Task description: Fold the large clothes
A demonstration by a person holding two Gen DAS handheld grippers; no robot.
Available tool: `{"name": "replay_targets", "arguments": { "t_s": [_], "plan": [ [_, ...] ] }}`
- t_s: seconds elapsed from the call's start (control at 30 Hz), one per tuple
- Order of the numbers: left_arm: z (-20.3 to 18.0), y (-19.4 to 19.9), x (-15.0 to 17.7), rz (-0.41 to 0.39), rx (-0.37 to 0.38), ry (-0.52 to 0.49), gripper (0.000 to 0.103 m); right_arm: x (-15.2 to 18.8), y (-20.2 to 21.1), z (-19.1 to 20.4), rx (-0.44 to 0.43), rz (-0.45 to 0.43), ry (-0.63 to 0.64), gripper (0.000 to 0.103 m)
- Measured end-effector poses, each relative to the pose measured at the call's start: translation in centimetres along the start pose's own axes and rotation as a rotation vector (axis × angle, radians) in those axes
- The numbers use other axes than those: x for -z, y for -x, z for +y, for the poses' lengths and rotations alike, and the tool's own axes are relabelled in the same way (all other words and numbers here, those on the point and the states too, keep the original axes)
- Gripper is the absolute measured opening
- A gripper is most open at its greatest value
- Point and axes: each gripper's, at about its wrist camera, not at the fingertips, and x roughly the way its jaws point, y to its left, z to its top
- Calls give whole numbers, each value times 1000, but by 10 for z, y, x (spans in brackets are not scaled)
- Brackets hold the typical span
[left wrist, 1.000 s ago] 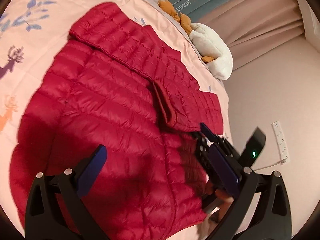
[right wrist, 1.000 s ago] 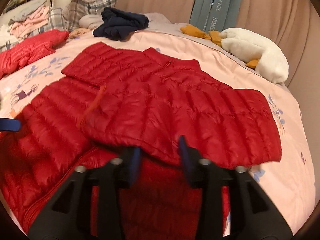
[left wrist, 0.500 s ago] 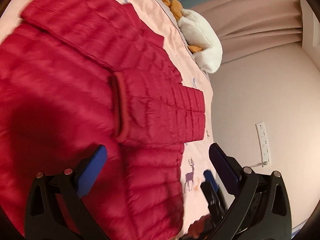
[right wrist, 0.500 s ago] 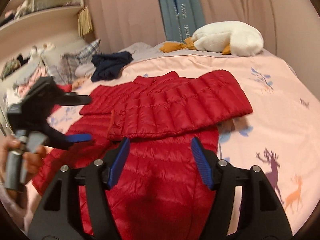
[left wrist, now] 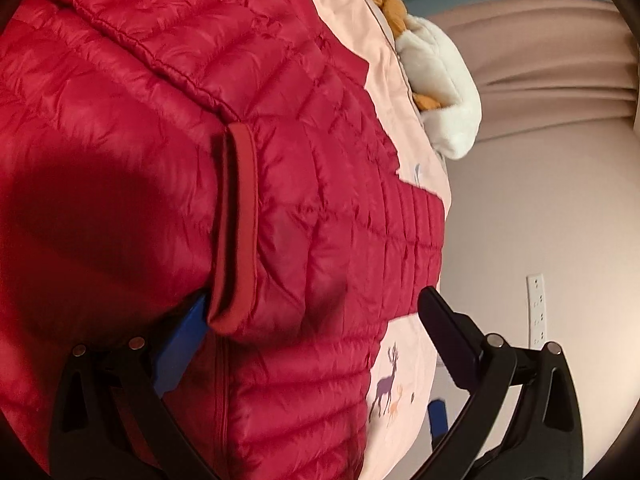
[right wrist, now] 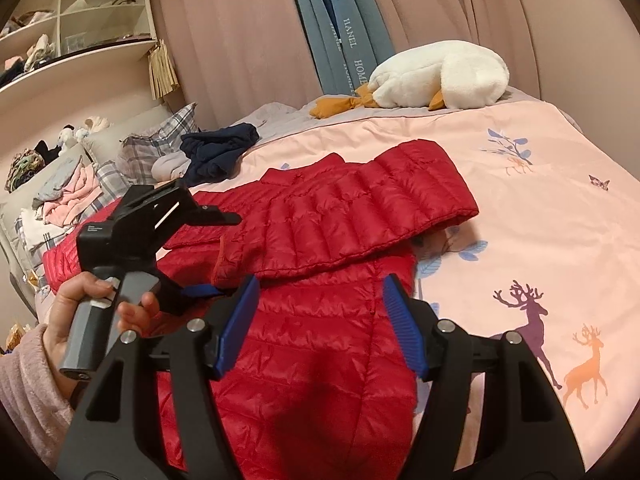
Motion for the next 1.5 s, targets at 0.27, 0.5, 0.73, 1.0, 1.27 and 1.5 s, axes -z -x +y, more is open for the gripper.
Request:
{"name": "replay_targets", "arguments": {
  "t_s": [0.27, 0.5, 0.73, 1.0, 1.27, 1.5],
  "plan": [
    [8, 3, -1, -59, -53, 35, 48, 3, 1, -11, 24, 2, -14, 66],
    [3, 0, 0, -55, -58, -7, 17, 6, 1, -13, 39, 5, -26, 66],
    [-34, 17, -5, -115, -33, -117, 13, 7, 3, -20, 62, 7, -47, 66],
    [-78, 59, -29, -229, -22, -229, 12, 10, 3, -27, 76, 15, -65, 66],
    [-87, 106, -58, -380, -90, -254, 12, 11, 5, -30, 79, 15, -72, 66],
    [-50, 120, -75, -439, -204, -202, 12, 12, 2, -27, 85, 27, -62, 66]
  ]
}}
